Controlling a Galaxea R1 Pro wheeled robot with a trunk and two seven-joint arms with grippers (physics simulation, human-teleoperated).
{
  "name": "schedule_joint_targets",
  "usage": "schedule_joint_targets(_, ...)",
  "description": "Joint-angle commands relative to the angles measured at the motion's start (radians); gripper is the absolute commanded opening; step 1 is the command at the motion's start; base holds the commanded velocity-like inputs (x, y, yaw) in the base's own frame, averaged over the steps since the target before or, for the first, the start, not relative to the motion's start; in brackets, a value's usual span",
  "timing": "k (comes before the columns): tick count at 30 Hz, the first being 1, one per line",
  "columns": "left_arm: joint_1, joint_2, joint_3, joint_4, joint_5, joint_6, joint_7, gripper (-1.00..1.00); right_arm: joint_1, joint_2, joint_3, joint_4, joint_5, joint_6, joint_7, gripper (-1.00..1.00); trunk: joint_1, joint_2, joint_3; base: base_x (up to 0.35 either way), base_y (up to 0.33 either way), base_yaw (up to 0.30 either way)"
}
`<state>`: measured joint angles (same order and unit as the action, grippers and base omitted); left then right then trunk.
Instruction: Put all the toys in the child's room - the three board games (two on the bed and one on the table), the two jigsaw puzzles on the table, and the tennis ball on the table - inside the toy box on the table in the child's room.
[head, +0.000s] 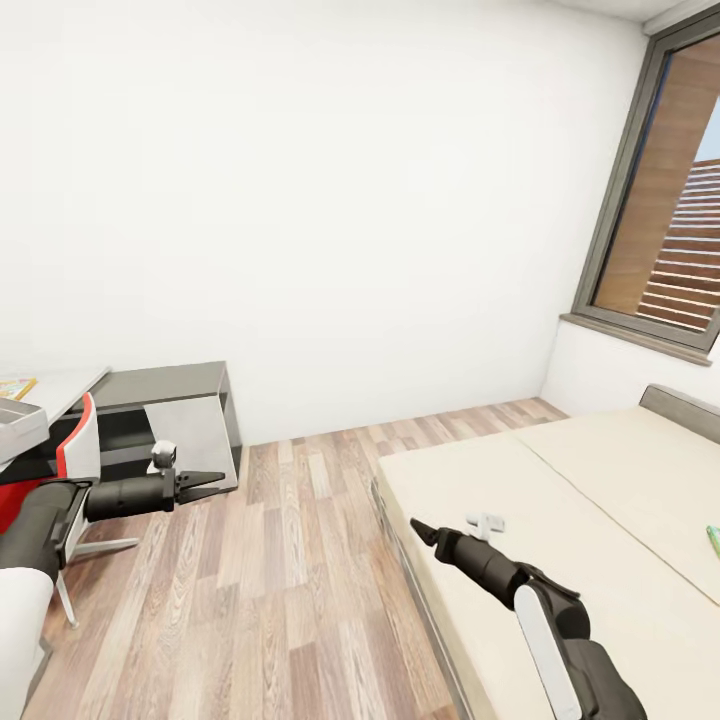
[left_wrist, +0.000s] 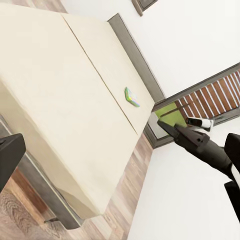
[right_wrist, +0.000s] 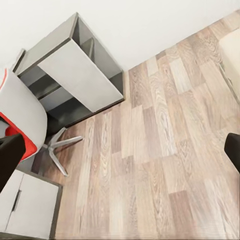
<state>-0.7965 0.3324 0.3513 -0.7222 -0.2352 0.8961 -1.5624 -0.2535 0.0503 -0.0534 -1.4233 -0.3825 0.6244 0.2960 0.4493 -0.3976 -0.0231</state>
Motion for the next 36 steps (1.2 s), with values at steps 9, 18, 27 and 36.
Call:
schedule_joint_targets(9, -0.001, -0.001, 0.003, -0.001, -0.01, 0.01, -0.008, 1.0, 0.002, 0.001, 0.011, -0.003, -0.003, 0.009, -0.008, 1.0, 0.001, -0.002, -0.002, 0.0, 0.0, 0.0)
schedule_joint_targets(18, -0.001, -0.001, 0.003, -0.001, -0.01, 0.009, -0.008, 1.0, 0.002, 0.003, 0.013, -0.003, -0.001, 0.009, -0.008, 1.0, 0.001, -0.002, -0.002, -0.041, -0.004, 0.138)
schedule_joint_targets(27, -0.001, -0.001, 0.003, -0.001, -0.009, 0.01, -0.008, 1.0, 0.002, 0.01, 0.014, -0.002, 0.002, 0.008, -0.008, 1.0, 0.001, -0.002, -0.002, -0.06, -0.045, 0.278)
schedule_joint_targets(36, -0.001, -0.002, 0.003, -0.001, -0.009, 0.01, -0.008, 1.0, 0.002, 0.011, 0.014, -0.003, 0.003, 0.008, -0.008, 1.0, 0.001, -0.002, -0.002, -0.003, -0.003, 0.285)
